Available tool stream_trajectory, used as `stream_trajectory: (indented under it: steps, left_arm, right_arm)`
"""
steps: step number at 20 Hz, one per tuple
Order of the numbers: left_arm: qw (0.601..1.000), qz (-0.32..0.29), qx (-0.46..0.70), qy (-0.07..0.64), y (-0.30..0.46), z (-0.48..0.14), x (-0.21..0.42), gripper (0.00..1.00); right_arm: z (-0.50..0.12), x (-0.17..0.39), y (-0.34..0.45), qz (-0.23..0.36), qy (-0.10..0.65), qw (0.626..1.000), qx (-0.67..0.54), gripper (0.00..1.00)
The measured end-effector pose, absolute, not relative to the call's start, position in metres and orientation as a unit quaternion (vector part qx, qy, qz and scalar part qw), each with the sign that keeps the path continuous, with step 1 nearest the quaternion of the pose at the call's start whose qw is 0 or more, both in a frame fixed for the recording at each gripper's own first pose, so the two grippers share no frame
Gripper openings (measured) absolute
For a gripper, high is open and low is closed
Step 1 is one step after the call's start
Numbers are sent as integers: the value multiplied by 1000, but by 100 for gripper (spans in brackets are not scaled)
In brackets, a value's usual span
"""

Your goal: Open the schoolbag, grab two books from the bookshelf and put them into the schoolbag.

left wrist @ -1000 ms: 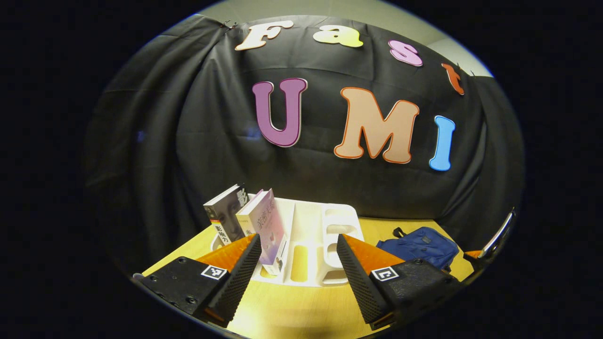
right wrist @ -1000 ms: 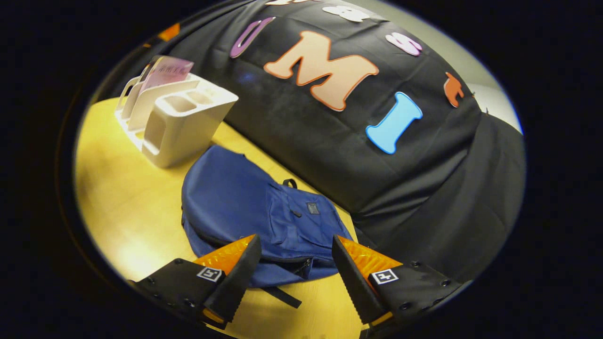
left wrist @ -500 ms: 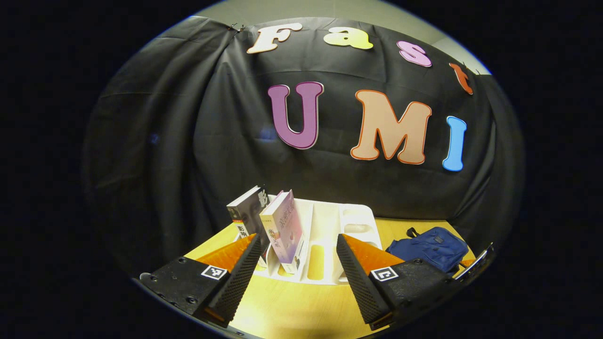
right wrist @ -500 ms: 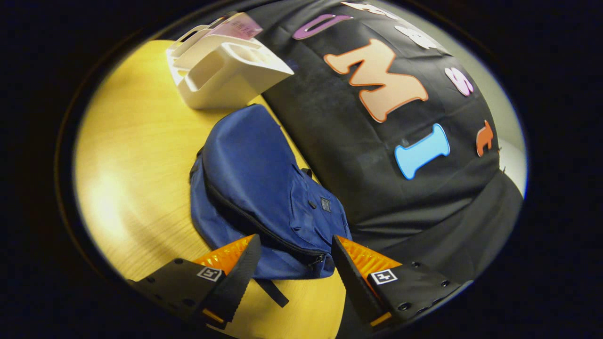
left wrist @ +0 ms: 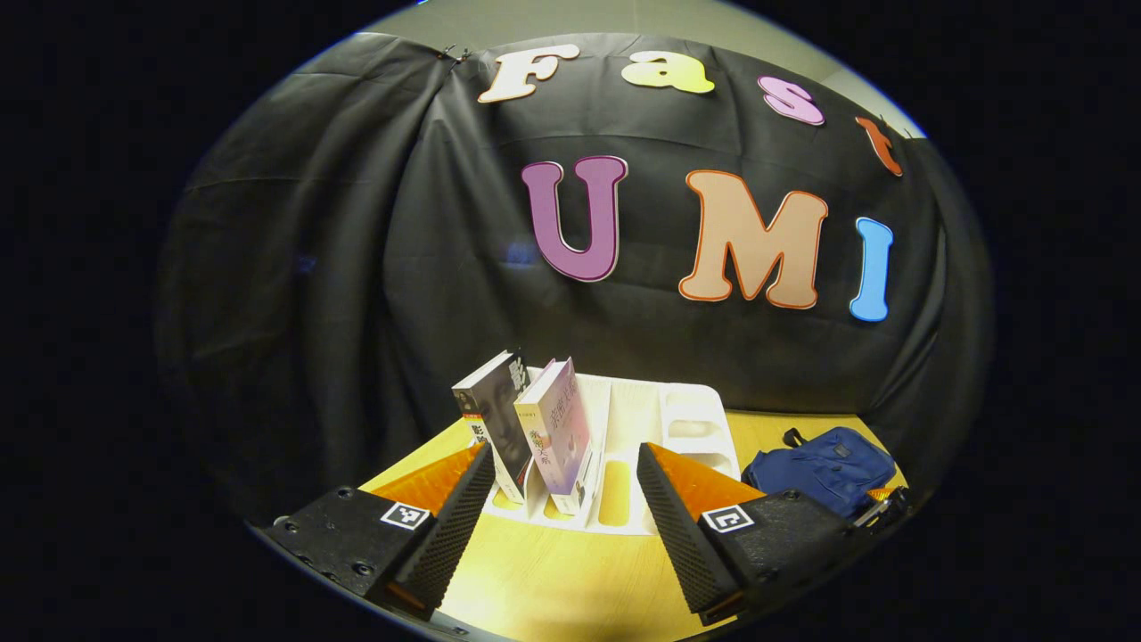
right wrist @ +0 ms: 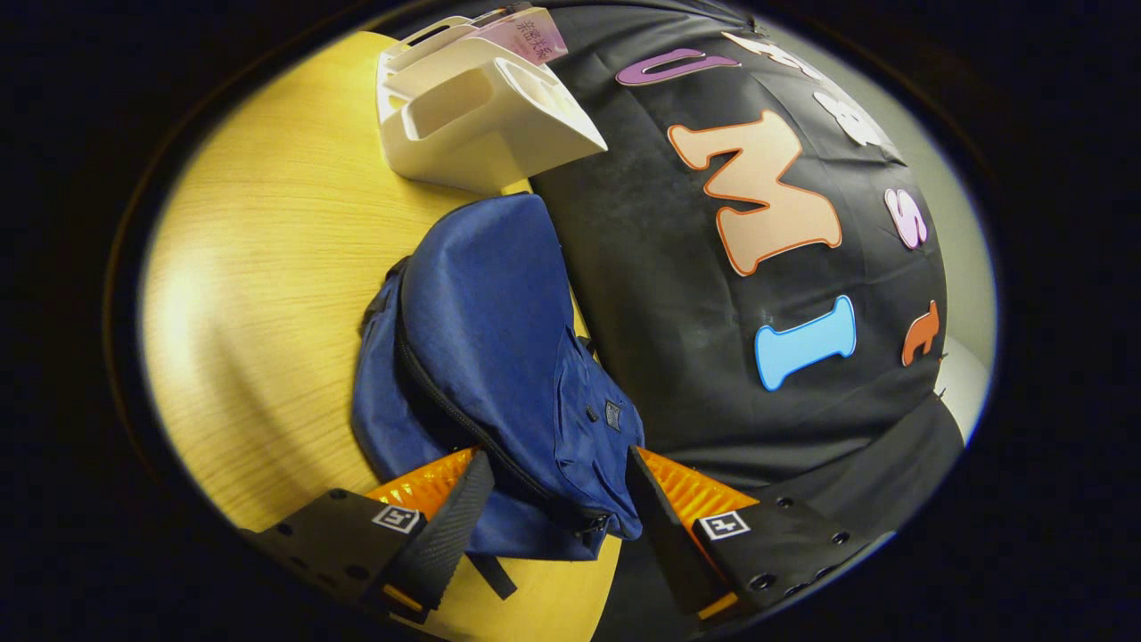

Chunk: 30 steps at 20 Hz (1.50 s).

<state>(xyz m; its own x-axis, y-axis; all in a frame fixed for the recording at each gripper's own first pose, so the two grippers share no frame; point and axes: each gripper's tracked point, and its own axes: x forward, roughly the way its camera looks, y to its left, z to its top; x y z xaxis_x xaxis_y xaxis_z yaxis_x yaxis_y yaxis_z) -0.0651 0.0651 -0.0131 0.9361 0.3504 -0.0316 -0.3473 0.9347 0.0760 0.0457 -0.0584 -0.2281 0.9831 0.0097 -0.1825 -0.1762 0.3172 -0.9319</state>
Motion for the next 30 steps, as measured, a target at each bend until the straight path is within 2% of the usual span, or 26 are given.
stream_trajectory:
  steps: [1, 3, 4, 7, 8, 19, 20, 22, 23, 24, 25, 30]
  left_arm:
    - [983, 178, 34, 23, 65, -13, -65, 95]
    - [983, 178, 32, 24, 65, -14, -65, 95]
    - [983, 178, 31, 24, 64, -15, -65, 95]
    - [983, 179, 30, 26, 64, -17, -64, 95]
    - [983, 179, 30, 26, 63, -17, -64, 95]
    - [983, 182, 20, 32, 60, -21, -57, 94]
    - [983, 183, 15, 31, 61, -22, -56, 95]
    - [983, 182, 2, 32, 63, -23, -54, 95]
    - [983, 182, -2, 34, 64, -23, -52, 95]
    - [983, 182, -4, 35, 66, -23, -50, 95]
    - [983, 182, -4, 35, 69, -22, -48, 95]
    - [982, 181, -10, 44, 82, -20, -34, 95]
  right_arm:
    - [-226, 50, -57, 57, 70, 810, -579, 89]
    - [-222, 60, -55, 53, 68, 815, -573, 100]
    - [-220, 64, -55, 52, 68, 817, -570, 89]
    - [-217, 76, -48, 55, 63, 819, -567, 88]
    - [-218, 79, -45, 59, 60, 818, -569, 96]
    - [-234, 108, -21, 72, 57, 817, -569, 12]
    - [-231, 109, -21, 68, 53, 816, -572, 16]
    - [-226, 112, -20, 58, 49, 822, -565, 10]
    - [-222, 110, -20, 57, 47, 826, -559, 12]
    - [-218, 113, -22, 51, 47, 830, -553, 4]
    - [-211, 114, -23, 46, 44, 835, -546, 7]
    - [-178, 118, -32, 18, 36, 854, -518, 4]
